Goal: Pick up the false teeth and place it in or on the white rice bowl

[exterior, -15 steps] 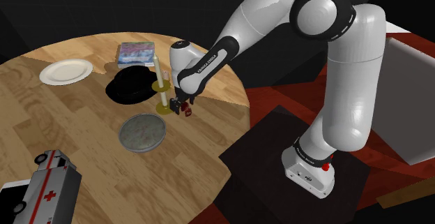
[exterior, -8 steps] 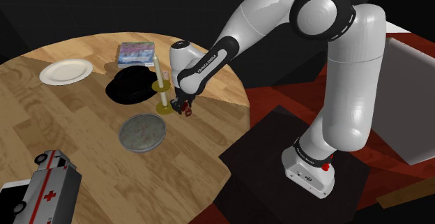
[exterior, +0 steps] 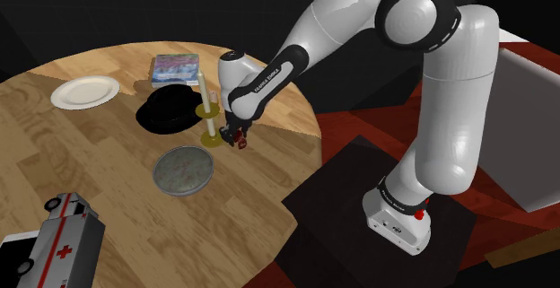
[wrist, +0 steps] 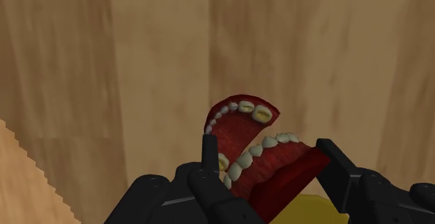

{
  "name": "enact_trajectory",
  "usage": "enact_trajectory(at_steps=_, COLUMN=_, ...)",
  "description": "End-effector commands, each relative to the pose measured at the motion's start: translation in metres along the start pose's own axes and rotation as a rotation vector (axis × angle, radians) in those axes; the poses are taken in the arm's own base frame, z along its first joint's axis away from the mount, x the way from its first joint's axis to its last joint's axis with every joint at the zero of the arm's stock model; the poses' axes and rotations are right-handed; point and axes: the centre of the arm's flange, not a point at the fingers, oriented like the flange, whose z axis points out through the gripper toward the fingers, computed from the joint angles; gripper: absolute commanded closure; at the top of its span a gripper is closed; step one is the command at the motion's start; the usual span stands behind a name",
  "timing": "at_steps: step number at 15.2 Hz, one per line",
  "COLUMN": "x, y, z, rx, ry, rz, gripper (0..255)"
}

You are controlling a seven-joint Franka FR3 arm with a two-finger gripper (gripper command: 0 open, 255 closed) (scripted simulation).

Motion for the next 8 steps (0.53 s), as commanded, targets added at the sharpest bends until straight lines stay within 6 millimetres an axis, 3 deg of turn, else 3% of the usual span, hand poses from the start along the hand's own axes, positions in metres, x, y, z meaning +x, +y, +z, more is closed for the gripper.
enact_trajectory(at_steps=1, x=-0.001, y=0.000, z=-0.010, rx=0.000, ry=0.001, rz=0.000, gripper=255)
enact_trajectory(at_steps=8, x=-0.002, y=0.000, z=-0.047, rx=0.000, ry=0.001, rz=0.000, gripper=255)
